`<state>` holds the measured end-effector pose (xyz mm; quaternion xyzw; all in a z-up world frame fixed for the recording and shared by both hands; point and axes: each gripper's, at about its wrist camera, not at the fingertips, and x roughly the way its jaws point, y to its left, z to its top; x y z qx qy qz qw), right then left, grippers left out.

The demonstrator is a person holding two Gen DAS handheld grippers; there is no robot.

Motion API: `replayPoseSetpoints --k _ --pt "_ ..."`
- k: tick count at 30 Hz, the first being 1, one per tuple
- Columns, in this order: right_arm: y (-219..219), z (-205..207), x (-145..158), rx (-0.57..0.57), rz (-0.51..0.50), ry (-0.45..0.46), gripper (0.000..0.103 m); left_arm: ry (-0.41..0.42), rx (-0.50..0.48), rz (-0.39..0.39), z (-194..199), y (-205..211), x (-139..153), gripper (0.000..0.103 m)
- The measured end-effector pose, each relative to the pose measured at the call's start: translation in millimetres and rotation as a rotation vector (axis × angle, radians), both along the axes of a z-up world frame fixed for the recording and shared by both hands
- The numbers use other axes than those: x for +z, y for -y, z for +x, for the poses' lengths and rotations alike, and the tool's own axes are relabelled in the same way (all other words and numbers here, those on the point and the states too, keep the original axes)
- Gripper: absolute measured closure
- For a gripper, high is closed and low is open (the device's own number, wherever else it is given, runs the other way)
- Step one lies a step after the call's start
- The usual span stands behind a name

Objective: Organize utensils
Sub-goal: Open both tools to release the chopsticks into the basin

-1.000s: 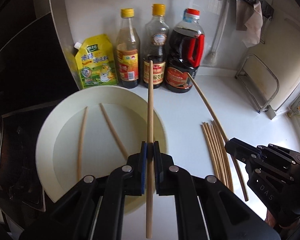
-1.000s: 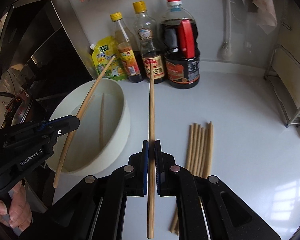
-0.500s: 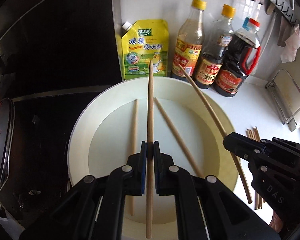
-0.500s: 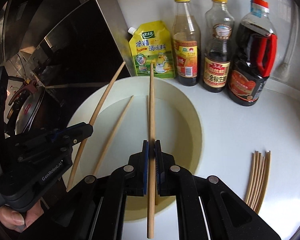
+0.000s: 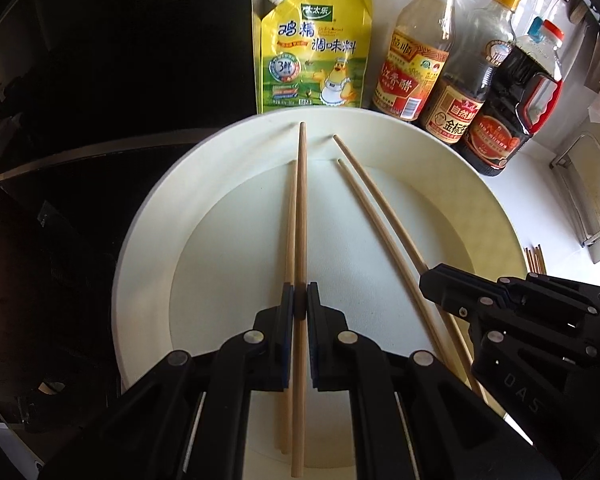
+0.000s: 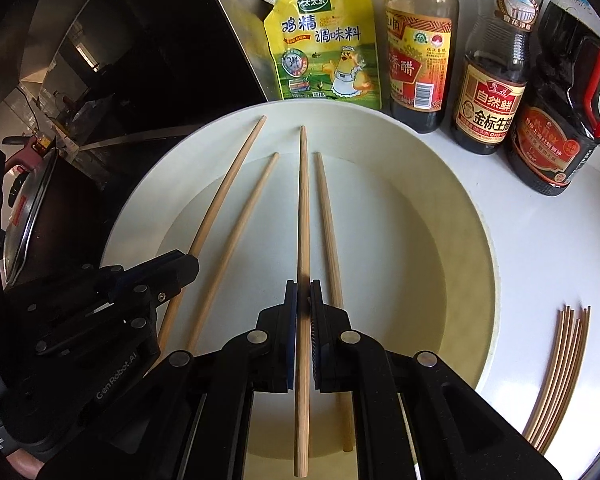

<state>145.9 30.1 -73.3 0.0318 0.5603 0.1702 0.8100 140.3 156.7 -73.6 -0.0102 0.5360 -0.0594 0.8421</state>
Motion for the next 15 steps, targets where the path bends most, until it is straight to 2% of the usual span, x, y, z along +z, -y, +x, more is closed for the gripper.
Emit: replayPoseSetpoints --k 6,11,15 --pt "5 -1 -3 -0.010 -0.007 -0.009 0.097 -0.008 0.007 -0.001 2 0 1 0.095" --pt "13 -5 4 -0.032 -0.011 0.013 0.091 0.005 0.024 -0.001 0 -4 5 0.083" --pt "17 -8 9 -0.041 -0.003 0.023 0.091 0.010 0.033 -0.006 -2 -7 7 0.081"
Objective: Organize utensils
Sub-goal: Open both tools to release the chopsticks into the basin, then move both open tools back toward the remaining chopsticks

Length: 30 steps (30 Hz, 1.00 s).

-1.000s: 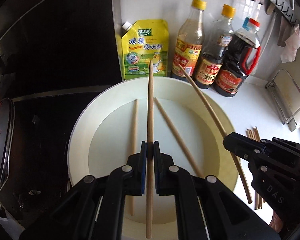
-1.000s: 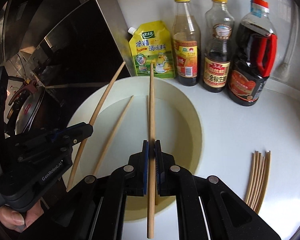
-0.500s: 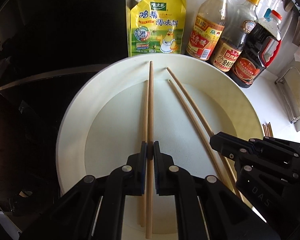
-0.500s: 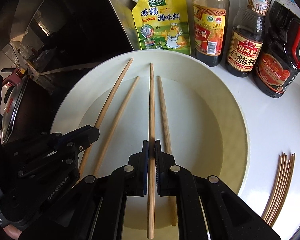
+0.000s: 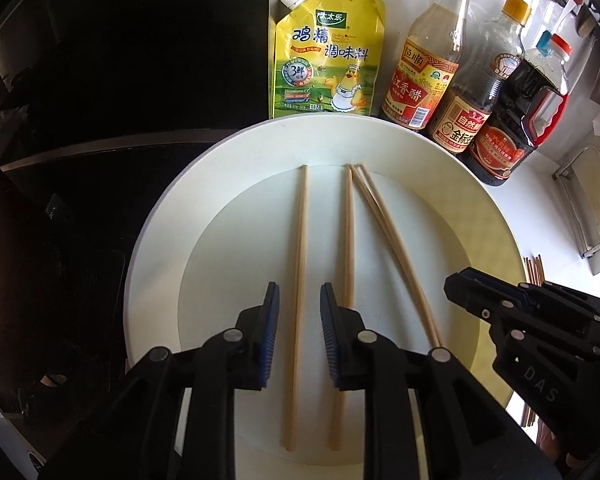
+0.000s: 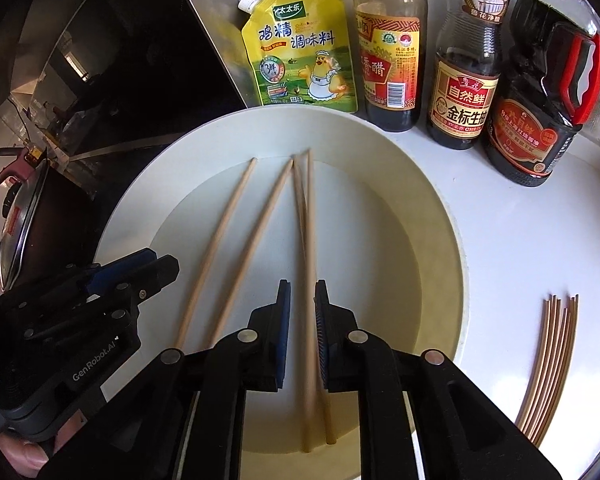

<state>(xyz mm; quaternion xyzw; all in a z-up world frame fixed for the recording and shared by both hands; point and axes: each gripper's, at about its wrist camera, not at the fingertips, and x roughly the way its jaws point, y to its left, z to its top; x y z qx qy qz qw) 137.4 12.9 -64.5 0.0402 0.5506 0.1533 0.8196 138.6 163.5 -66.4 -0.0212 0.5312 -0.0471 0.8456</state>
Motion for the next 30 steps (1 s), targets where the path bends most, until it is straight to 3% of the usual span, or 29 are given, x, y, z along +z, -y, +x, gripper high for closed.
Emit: replayPoseSetpoints --k 11,21,26,30 --pt "14 -17 10 -0.027 0.006 0.012 0.091 0.023 0.003 -0.012 -11 -2 10 0.078" --pt "41 -45 31 -0.093 0.036 0.066 0.086 0.042 -0.050 -0.003 -25 21 26 0.076" --pt "58 -59 38 -0.136 0.052 0.088 0.081 0.064 -0.093 -0.004 -36 40 36 0.062" --pt "74 -70 42 -0.167 0.057 0.102 0.081 0.077 -0.127 0.002 -46 56 42 0.060"
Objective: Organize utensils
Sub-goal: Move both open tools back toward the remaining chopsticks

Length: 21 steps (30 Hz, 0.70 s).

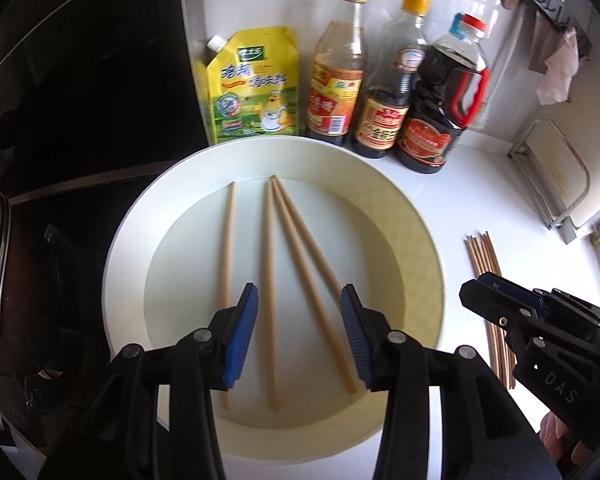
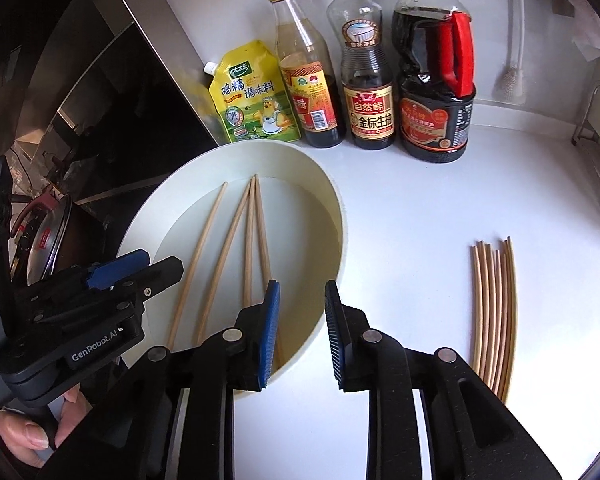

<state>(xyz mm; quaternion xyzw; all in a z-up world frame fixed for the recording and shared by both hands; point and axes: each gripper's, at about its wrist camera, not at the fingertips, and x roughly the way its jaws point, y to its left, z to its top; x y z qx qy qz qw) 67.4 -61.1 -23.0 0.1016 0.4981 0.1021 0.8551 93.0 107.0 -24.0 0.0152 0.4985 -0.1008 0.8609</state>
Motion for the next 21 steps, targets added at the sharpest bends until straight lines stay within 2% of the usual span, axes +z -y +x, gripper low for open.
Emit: replayPoseSetpoints --k 8,21 --pt "36 -20 6 -0.062 0.001 0.017 0.077 0.019 -0.047 0.008 -16 31 11 0.049" --pt "95 -52 6 -0.129 -0.010 0.011 0.072 0.006 -0.107 -0.009 -41 86 8 0.045"
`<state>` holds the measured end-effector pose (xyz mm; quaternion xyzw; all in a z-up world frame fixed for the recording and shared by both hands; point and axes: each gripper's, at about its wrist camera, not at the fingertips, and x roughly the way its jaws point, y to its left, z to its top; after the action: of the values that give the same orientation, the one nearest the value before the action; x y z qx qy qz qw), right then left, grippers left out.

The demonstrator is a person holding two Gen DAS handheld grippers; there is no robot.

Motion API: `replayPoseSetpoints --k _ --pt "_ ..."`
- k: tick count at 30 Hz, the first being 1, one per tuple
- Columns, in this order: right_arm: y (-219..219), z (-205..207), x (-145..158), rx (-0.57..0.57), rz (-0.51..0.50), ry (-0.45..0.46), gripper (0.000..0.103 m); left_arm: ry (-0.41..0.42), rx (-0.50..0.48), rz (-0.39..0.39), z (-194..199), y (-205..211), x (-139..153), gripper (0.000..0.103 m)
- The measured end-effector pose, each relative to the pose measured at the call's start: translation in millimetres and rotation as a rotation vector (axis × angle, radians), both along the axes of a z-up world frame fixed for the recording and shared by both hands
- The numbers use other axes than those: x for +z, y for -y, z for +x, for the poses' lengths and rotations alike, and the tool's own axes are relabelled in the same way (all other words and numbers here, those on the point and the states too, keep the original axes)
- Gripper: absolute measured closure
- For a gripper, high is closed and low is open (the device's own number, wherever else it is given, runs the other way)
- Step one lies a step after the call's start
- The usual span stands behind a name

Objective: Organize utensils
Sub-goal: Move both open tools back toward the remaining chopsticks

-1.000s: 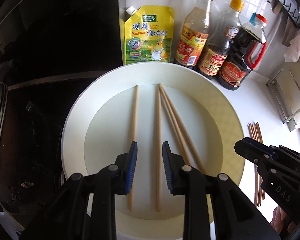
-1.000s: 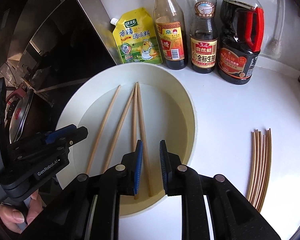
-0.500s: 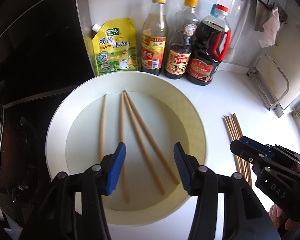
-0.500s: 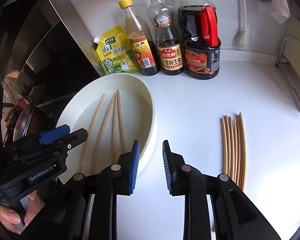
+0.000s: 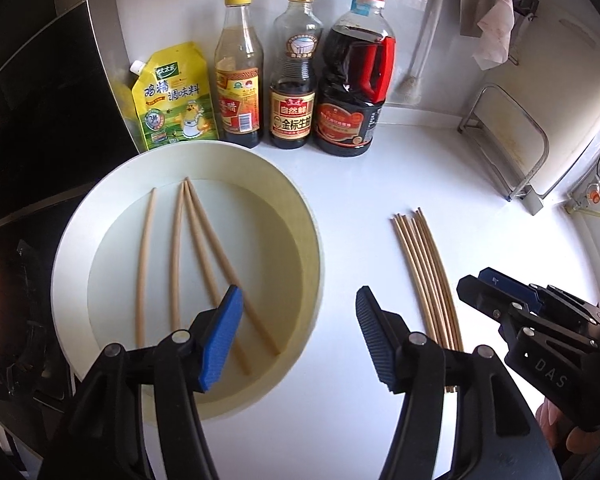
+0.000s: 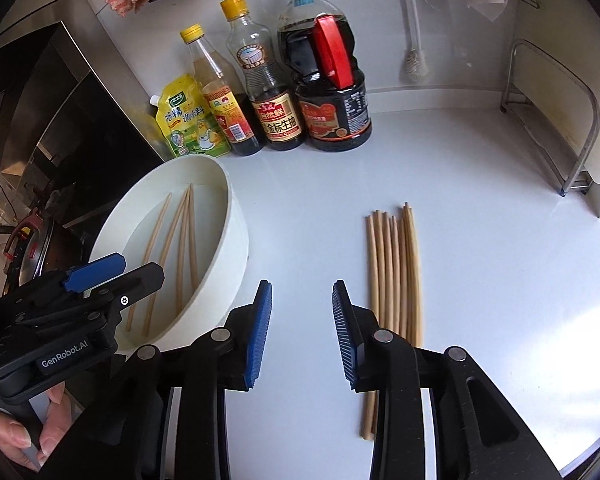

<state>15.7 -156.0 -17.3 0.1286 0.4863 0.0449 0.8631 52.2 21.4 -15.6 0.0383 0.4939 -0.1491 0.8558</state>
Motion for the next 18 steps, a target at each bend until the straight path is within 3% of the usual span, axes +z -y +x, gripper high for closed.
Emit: replayPoseSetpoints --k 18 --pt "74 -29 -15 -0.040 -0.062 -0.028 0.068 -0.010 -0.026 -0.023 -22 67 -14 0.041"
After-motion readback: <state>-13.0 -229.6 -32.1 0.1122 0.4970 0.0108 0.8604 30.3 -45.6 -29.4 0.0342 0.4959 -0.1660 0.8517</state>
